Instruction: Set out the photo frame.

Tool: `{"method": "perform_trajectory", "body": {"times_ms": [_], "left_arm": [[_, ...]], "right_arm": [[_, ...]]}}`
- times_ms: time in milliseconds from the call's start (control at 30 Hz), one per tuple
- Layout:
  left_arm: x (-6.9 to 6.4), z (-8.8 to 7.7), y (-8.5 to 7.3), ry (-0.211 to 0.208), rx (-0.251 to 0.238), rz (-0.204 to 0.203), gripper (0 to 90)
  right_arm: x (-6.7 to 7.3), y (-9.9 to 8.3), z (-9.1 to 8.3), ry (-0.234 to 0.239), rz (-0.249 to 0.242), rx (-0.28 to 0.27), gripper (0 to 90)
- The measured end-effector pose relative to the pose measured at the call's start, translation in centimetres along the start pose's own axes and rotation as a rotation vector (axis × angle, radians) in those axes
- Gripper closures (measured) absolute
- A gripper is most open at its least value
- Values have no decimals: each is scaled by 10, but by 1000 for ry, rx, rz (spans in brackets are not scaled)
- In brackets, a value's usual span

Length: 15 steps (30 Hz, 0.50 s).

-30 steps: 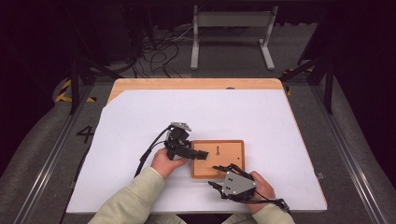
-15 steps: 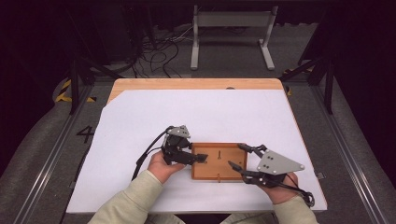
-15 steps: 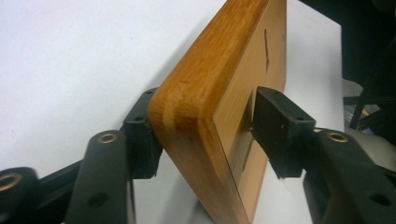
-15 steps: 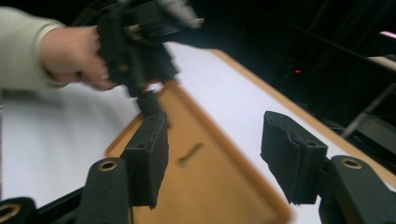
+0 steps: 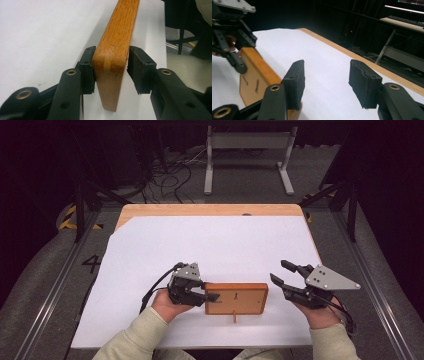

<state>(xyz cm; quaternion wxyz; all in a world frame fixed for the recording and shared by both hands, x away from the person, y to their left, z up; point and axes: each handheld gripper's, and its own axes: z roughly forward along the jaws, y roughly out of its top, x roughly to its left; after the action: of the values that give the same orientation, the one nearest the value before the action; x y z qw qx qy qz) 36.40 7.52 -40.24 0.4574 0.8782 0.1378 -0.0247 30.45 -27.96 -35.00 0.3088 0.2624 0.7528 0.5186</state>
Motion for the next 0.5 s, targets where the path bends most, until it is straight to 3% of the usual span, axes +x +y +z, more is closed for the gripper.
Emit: {"method": "perform_trajectory", "body": {"times_ms": [267,500], "left_arm": [[-13,-3,-1,-46,43,47,611],[-17,-4,-3,-76,70,41,596]], "right_arm": [[-2,2,-2,-8,2,-3,465],[-2,1,1,3,8,-1,451]]}}
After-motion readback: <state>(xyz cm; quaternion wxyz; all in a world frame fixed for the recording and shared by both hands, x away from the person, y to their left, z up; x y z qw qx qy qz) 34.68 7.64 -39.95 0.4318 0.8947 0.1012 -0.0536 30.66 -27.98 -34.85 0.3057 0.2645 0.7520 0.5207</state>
